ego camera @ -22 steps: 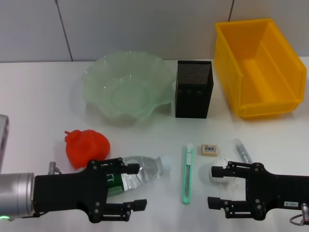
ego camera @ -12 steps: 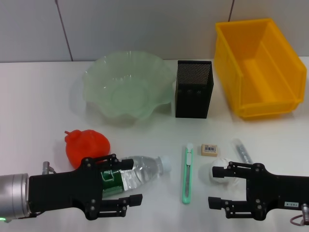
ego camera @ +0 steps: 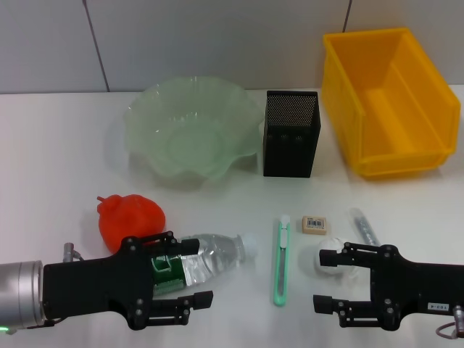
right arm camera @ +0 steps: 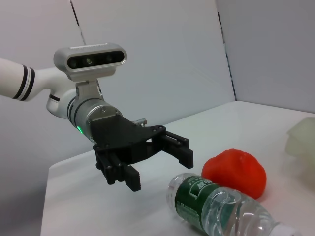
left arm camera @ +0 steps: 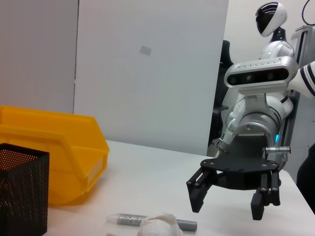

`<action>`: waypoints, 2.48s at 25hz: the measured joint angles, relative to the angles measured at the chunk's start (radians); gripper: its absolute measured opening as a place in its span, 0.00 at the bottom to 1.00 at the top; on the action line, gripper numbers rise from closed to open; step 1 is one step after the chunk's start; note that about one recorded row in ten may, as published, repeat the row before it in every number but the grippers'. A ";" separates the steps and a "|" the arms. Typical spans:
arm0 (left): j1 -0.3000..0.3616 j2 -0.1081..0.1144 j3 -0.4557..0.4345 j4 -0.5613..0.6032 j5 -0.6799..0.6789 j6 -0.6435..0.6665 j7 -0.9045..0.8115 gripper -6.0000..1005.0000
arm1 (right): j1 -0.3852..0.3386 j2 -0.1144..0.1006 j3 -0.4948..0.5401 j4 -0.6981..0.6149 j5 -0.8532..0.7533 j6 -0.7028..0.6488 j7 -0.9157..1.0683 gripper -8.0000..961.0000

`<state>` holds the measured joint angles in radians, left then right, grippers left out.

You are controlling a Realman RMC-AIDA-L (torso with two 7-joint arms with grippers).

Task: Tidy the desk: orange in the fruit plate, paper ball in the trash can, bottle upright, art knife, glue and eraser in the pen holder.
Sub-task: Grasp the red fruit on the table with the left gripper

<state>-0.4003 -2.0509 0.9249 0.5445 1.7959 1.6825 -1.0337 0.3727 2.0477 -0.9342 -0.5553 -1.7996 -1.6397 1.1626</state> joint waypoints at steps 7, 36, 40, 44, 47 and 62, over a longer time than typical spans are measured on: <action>0.000 -0.001 -0.002 0.000 -0.002 -0.001 0.000 0.78 | 0.000 0.000 0.000 0.000 0.003 0.000 0.000 0.80; -0.030 0.001 -0.333 -0.042 0.016 -0.389 -0.117 0.78 | 0.003 0.013 0.014 0.000 0.007 0.000 0.005 0.79; -0.036 0.005 -0.333 -0.038 0.074 -0.424 -0.192 0.78 | 0.003 0.014 0.022 0.000 0.008 0.000 0.005 0.79; -0.047 0.009 -0.332 -0.026 0.133 -0.430 -0.264 0.78 | 0.003 0.014 0.023 0.000 0.008 0.000 0.005 0.79; -0.059 0.010 -0.324 -0.026 0.168 -0.432 -0.302 0.78 | 0.003 0.014 0.023 0.000 0.008 0.000 0.004 0.79; -0.087 -0.002 -0.324 -0.026 0.245 -0.478 -0.325 0.77 | 0.001 0.014 0.023 0.000 0.007 0.000 0.002 0.79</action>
<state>-0.4877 -2.0528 0.6013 0.5185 2.0411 1.2042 -1.3584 0.3732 2.0616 -0.9111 -0.5553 -1.7923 -1.6395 1.1645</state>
